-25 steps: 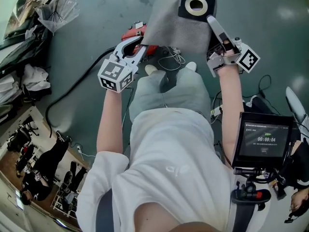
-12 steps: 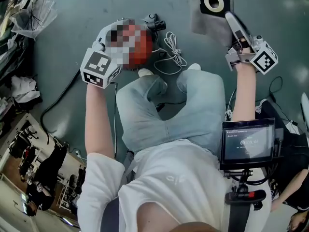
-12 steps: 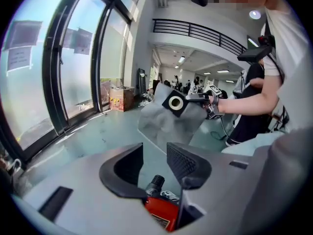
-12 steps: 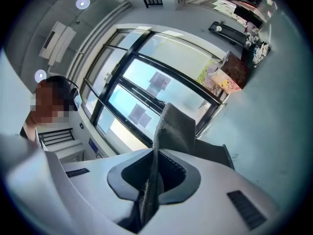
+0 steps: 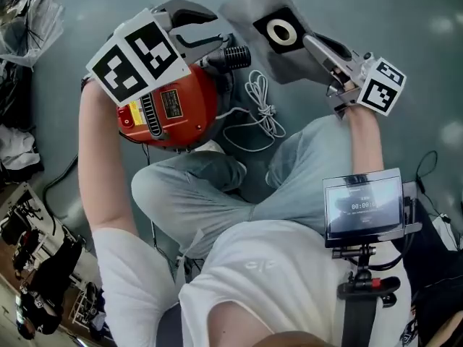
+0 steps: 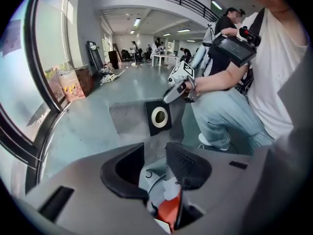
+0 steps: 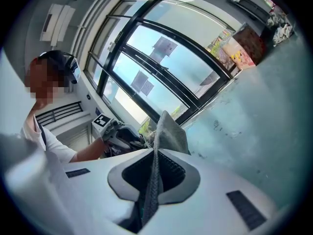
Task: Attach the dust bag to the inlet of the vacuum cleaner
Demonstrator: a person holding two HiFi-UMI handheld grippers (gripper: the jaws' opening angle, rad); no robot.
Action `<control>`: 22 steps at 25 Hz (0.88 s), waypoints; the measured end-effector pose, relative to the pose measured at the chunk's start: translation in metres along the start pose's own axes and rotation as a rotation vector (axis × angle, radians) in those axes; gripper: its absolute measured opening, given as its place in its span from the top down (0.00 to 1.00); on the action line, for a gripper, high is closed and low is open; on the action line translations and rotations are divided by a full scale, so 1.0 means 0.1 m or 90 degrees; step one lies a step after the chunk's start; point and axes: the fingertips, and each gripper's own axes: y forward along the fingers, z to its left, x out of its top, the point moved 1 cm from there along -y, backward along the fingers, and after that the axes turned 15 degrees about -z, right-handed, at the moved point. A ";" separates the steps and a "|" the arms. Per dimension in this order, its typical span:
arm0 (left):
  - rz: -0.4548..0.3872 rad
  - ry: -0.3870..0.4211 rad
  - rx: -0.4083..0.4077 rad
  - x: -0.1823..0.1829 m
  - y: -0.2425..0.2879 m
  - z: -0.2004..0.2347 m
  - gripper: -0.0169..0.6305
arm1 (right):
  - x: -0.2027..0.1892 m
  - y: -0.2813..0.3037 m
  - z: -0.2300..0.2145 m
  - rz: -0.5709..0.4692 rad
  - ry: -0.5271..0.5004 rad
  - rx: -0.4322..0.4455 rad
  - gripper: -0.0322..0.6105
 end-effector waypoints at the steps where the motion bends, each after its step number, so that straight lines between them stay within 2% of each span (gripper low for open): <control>1: 0.003 0.010 0.001 -0.15 0.13 0.05 0.76 | -0.16 0.06 -0.10 0.002 0.003 0.004 0.90; 3: 0.000 0.017 0.001 -0.54 0.40 0.14 0.76 | -0.59 0.21 -0.40 0.016 -0.007 0.004 0.90; 5: -0.012 0.010 0.005 -0.72 0.50 0.18 0.76 | -0.84 0.33 -0.51 0.037 -0.032 -0.002 0.90; 8: -0.021 -0.009 0.005 -0.58 0.35 0.11 0.76 | -0.87 0.44 -0.11 0.099 -0.078 0.020 0.90; 10: -0.027 -0.026 -0.016 -0.59 0.37 0.05 0.76 | -0.97 0.46 0.04 0.137 -0.089 0.042 0.90; 12: -0.035 -0.049 -0.046 -0.63 0.39 0.02 0.77 | -1.03 0.47 0.08 0.137 -0.058 0.058 0.90; 16: -0.040 -0.091 -0.080 -0.53 0.14 0.07 0.77 | -0.99 0.59 0.31 0.072 0.077 0.110 0.90; 18: -0.017 -0.084 -0.077 -0.49 0.03 0.10 0.77 | -0.90 0.64 0.46 0.076 0.108 0.129 0.90; 21: 0.056 -0.058 -0.085 -0.31 -0.35 0.05 0.77 | -0.55 0.70 0.94 0.101 0.125 0.152 0.90; 22: 0.066 -0.056 -0.086 -0.20 -0.46 0.04 0.77 | -0.43 0.70 1.07 0.103 0.140 0.158 0.90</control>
